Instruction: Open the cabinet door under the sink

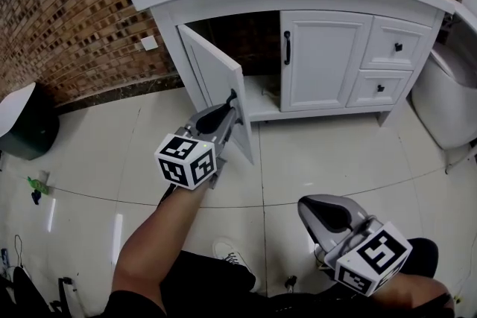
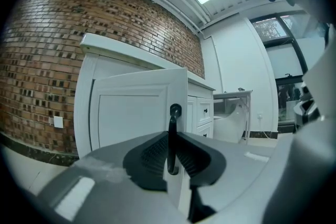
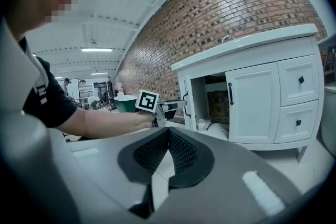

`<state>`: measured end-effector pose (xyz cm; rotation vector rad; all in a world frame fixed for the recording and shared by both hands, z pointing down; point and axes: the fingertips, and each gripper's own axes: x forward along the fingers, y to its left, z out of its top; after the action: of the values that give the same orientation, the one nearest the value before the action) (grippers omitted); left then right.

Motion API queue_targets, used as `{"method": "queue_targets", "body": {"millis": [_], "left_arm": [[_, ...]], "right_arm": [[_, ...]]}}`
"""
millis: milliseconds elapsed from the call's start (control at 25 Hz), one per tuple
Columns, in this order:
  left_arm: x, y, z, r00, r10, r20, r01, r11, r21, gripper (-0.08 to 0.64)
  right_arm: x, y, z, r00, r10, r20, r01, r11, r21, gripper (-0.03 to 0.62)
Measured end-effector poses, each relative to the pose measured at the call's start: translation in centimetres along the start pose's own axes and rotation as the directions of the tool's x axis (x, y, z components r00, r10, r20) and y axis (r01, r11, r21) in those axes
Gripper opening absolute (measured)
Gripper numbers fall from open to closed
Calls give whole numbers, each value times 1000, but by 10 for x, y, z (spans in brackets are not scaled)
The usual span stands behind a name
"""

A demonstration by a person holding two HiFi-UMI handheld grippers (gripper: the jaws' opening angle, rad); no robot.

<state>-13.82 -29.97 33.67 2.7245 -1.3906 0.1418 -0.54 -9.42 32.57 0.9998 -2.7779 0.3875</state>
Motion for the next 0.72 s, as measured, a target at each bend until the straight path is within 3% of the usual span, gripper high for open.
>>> {"method": "queue_targets", "body": {"millis": [720], "left_arm": [[-67, 40, -5, 998, 54, 20, -54, 998, 30, 29]], "right_arm": [[11, 12, -1, 1000, -8, -7, 7, 999, -45, 8]]}}
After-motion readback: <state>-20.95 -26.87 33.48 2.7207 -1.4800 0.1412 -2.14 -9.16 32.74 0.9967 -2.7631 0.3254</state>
